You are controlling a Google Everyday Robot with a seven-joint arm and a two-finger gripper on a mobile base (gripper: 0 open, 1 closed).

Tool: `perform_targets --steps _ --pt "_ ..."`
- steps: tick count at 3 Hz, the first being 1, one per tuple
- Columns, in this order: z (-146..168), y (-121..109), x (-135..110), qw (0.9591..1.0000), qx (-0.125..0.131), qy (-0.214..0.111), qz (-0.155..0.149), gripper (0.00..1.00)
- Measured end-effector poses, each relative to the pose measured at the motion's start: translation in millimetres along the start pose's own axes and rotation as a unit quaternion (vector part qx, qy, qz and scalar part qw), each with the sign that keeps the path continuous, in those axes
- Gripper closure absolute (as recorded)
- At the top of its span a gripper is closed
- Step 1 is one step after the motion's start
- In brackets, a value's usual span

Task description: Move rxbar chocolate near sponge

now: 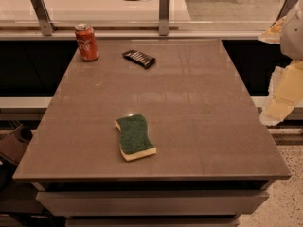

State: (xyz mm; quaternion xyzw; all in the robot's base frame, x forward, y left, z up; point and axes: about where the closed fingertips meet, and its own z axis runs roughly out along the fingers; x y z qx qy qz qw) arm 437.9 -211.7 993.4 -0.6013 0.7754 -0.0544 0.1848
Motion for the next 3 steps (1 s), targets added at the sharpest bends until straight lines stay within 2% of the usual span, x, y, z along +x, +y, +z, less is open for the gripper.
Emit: perform_targets --steps 1,2,3 --pt "0 0 0 1.0 0.0 0.0 0.0 0.0" --pt "4 -23 -2 0.9996 0.016 -0.021 0.008 0.0" --pt "15 -64 -7 0.9974 0.043 -0.046 0.036 0.0"
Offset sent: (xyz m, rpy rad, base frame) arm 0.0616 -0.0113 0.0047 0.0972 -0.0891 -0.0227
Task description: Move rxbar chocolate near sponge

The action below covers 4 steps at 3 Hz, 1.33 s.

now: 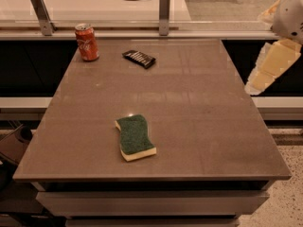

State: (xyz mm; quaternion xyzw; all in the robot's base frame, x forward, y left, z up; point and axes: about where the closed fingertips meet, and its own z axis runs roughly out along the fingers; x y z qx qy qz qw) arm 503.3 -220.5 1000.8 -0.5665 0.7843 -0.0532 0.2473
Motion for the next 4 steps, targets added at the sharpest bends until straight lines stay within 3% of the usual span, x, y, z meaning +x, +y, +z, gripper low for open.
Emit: perform_targets --steps 1,2,3,4 --pt "23 -44 -15 0.9979 0.027 -0.043 0.041 0.0" --pt "50 -69 -29 0.9918 0.039 -0.096 0.074 0.0" --pt "86 -80 -48 0.9823 0.028 -0.157 0.099 0.0" --pt "119 -81 -66 0.9699 0.01 -0.212 0.12 0.0"
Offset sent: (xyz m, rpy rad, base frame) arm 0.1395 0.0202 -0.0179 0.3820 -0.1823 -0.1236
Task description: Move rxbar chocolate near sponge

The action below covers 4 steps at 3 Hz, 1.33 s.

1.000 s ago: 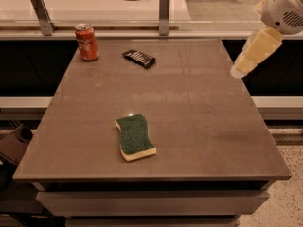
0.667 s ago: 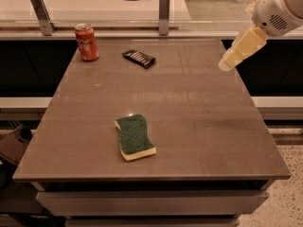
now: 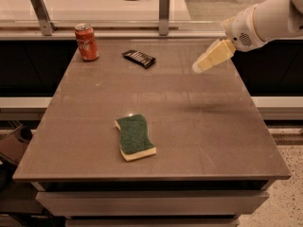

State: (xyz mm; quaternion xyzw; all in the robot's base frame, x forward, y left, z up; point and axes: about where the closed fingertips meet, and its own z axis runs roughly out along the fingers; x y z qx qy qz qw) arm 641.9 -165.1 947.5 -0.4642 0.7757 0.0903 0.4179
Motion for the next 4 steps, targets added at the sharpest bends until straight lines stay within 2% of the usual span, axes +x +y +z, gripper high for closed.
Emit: perform_targets --steps 1,3,4 --pt "35 3 -9 0.9986 -0.021 -0.045 0.018 0.0" --pt "44 1 -12 0.9979 -0.026 -0.056 0.022 0.0" --pt "73 2 -20 0.9971 -0.036 -0.062 0.025 0.0"
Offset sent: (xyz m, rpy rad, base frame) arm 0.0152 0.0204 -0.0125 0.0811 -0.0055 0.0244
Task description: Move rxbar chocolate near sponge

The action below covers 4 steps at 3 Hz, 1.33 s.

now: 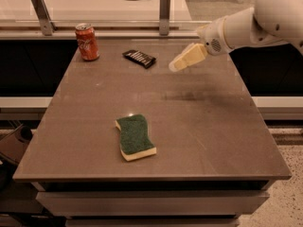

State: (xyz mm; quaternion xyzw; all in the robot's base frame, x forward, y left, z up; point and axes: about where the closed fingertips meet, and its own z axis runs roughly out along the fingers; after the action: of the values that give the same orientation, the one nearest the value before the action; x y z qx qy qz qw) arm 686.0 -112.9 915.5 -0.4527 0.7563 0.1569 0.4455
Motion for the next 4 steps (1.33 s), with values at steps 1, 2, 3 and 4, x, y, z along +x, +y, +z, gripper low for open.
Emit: perform_targets --steps 1,2,3,4 --pt "29 5 -1 1.0 -0.004 -0.002 0.004 0.0" --pt "57 13 1 0.9999 -0.003 -0.008 0.01 0.0" --pt "87 15 4 0.9992 0.0 -0.032 0.024 0.0" --pt "111 10 2 0.9978 -0.002 -0.056 0.036 0.0"
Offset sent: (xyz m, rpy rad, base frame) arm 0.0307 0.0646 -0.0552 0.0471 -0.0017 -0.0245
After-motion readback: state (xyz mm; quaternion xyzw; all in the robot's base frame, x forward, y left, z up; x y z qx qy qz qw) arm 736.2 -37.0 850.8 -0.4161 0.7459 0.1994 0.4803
